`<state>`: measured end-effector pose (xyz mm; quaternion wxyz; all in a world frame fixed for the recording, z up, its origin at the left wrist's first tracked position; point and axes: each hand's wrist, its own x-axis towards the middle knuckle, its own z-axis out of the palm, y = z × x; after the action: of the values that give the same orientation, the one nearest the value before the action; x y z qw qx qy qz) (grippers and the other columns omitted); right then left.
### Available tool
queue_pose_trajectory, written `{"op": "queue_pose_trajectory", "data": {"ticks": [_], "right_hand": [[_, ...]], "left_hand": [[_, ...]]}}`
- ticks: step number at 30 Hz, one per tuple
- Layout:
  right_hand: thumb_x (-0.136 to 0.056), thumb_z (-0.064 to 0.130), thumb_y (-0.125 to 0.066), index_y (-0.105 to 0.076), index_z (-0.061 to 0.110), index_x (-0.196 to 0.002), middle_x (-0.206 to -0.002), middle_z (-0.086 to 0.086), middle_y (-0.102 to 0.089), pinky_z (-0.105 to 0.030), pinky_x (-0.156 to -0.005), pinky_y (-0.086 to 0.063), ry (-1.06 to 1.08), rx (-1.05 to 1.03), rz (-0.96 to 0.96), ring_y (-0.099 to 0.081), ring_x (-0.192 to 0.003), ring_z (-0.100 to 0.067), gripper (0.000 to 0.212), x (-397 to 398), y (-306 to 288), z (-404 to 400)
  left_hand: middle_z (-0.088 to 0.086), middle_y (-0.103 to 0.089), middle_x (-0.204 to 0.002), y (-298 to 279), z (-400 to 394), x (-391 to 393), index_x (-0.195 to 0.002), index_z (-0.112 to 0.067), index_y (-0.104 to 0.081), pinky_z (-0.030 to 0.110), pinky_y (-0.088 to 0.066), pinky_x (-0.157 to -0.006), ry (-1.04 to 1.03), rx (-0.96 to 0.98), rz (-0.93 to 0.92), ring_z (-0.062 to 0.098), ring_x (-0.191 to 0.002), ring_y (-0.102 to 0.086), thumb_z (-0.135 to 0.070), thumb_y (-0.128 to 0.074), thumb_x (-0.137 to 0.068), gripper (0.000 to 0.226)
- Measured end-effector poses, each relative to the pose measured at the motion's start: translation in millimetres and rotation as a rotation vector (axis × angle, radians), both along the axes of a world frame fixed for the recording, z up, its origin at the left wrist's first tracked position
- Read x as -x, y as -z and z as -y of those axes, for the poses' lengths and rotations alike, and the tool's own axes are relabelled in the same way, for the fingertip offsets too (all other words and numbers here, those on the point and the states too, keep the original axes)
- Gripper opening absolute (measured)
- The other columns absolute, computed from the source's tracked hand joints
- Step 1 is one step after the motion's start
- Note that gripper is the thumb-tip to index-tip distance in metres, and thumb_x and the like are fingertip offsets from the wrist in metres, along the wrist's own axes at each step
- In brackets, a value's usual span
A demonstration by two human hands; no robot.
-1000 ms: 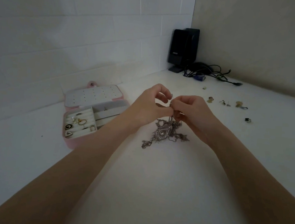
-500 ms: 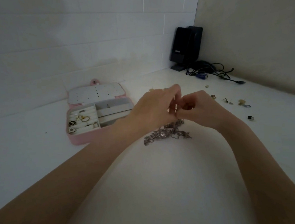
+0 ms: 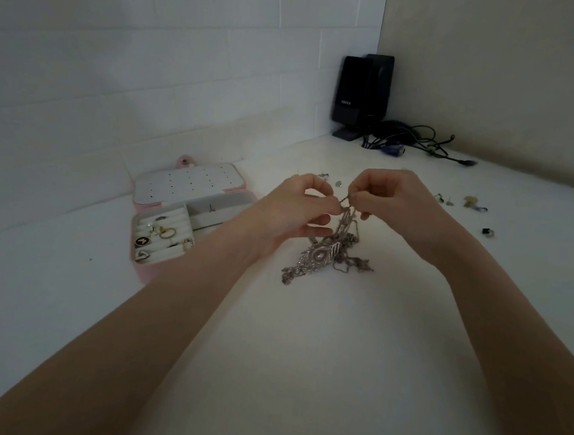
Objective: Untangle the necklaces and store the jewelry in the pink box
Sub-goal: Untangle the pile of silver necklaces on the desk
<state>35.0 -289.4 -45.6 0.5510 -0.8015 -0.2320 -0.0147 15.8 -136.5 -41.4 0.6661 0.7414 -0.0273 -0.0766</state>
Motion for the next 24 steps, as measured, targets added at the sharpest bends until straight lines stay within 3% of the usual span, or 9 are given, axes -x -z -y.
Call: {"op": "queue_pose_trajectory", "data": {"ticks": [7,11,15,18,21,24], "right_hand": [[-0.083,0.001,-0.053,-0.06,0.01,-0.067,-0.065,0.0,-0.057,-0.027,-0.072,-0.048,-0.013,-0.157,-0.122,-0.053,-0.066,-0.011,0.02,-4.9,4.7,-1.6],[-0.085,0.001,-0.051,-0.059,0.002,-0.07,-0.066,-0.006,-0.056,-0.022,-0.064,-0.049,-0.006,-0.194,-0.18,-0.054,-0.061,-0.011,0.017,-3.6,3.8,-1.1],[-0.085,0.002,-0.051,-0.054,0.004,-0.065,-0.057,-0.003,-0.051,-0.023,-0.057,-0.045,-0.033,-0.237,-0.31,-0.047,-0.054,-0.013,0.02,-2.9,4.0,-0.2],[-0.085,0.005,-0.052,-0.042,0.012,-0.059,-0.051,0.002,-0.036,-0.023,-0.05,-0.031,-0.029,-0.273,-0.389,-0.031,-0.05,-0.013,0.029,-4.0,4.9,-1.3],[-0.084,0.006,-0.05,-0.028,0.019,-0.055,-0.05,0.004,-0.023,-0.024,-0.045,-0.02,-0.036,-0.247,-0.421,-0.019,-0.048,-0.013,0.039,-3.1,4.7,-2.2],[-0.084,0.005,-0.05,-0.028,0.018,-0.054,-0.049,0.004,-0.021,-0.022,-0.043,-0.02,-0.068,-0.199,-0.413,-0.017,-0.046,-0.013,0.039,-0.4,3.6,-3.3]], "left_hand": [[0.005,-0.057,-0.085,1.0,14.8,6.9,-0.092,-0.011,-0.047,0.037,-0.058,-0.078,-0.09,-0.179,0.243,0.019,-0.069,-0.064,-0.003,-0.052,-0.089,0.01],[0.004,-0.056,-0.084,3.6,18.4,10.2,-0.093,-0.012,-0.045,0.037,-0.059,-0.074,-0.085,-0.135,0.229,0.018,-0.068,-0.064,-0.007,-0.05,-0.091,0.007],[0.004,-0.054,-0.08,6.2,20.0,12.5,-0.094,-0.012,-0.045,0.032,-0.057,-0.06,-0.058,-0.108,0.225,0.012,-0.058,-0.057,-0.005,-0.044,-0.092,0.007],[0.001,-0.047,-0.077,5.4,17.7,12.4,-0.092,-0.016,-0.045,0.019,-0.04,-0.042,-0.072,-0.068,0.212,0.009,-0.055,-0.048,-0.006,-0.042,-0.092,0.01],[-0.003,-0.044,-0.076,0.6,14.0,10.1,-0.089,-0.019,-0.045,0.013,-0.029,-0.039,-0.088,-0.107,0.234,0.008,-0.055,-0.042,-0.007,-0.044,-0.091,0.012],[-0.003,-0.045,-0.074,-2.2,11.6,8.5,-0.088,-0.019,-0.045,0.011,-0.027,-0.037,-0.092,-0.171,0.269,0.008,-0.053,-0.039,-0.007,-0.046,-0.089,0.012]]}}
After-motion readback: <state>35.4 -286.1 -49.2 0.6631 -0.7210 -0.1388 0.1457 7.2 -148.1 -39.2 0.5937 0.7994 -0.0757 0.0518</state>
